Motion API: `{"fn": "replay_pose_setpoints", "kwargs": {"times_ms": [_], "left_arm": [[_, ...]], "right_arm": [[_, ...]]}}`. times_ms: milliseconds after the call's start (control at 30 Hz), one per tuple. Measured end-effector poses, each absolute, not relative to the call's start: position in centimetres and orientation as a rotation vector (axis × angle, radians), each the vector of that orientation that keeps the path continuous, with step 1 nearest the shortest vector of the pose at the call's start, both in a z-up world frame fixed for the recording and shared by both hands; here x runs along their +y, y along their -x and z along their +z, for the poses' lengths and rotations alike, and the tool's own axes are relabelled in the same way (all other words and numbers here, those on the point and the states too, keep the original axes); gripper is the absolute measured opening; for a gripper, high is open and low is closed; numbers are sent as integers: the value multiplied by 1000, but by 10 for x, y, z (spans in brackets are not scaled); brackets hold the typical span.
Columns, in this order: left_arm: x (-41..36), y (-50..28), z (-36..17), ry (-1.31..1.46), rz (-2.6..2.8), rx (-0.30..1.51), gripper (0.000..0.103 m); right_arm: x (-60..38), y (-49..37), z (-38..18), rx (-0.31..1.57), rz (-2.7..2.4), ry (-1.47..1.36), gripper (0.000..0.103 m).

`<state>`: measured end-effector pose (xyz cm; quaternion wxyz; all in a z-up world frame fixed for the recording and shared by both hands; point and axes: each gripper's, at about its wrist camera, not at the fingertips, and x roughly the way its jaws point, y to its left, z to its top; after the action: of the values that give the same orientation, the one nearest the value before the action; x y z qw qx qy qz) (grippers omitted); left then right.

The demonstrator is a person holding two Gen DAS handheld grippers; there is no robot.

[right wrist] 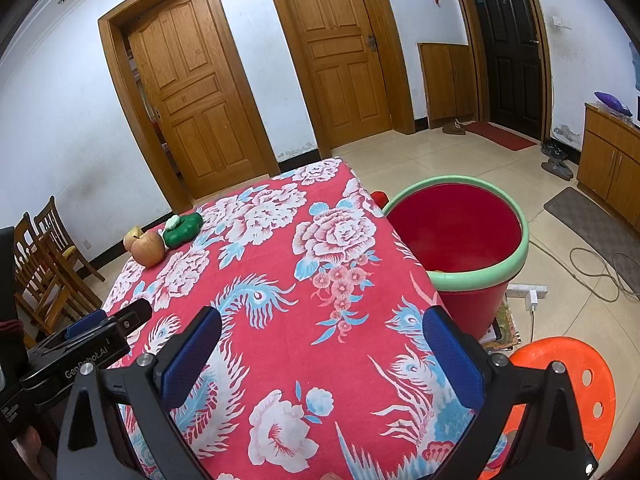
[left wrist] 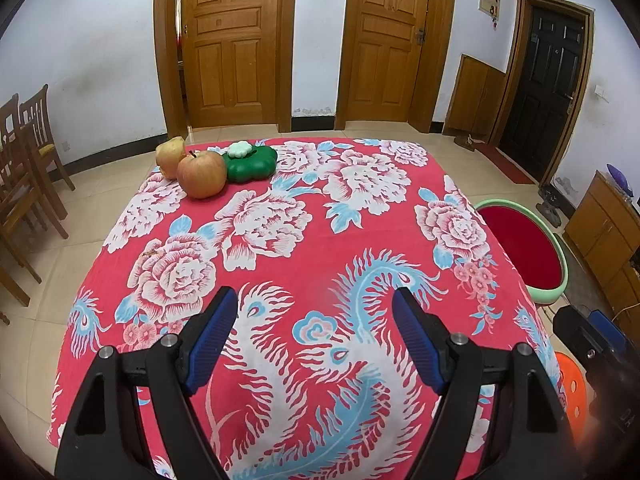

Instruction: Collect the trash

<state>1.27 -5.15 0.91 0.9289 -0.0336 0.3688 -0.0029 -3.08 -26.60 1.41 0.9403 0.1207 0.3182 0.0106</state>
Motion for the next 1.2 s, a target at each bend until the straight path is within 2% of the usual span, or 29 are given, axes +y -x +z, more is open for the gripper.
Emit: {"fn": "replay_pose_setpoints", "kwargs": {"times_ms": [1200], "left_arm": [[-51,-13,6,65,-2,763,79]], "right_arm": [[-265,31,13,653,24,-246,103]]}}
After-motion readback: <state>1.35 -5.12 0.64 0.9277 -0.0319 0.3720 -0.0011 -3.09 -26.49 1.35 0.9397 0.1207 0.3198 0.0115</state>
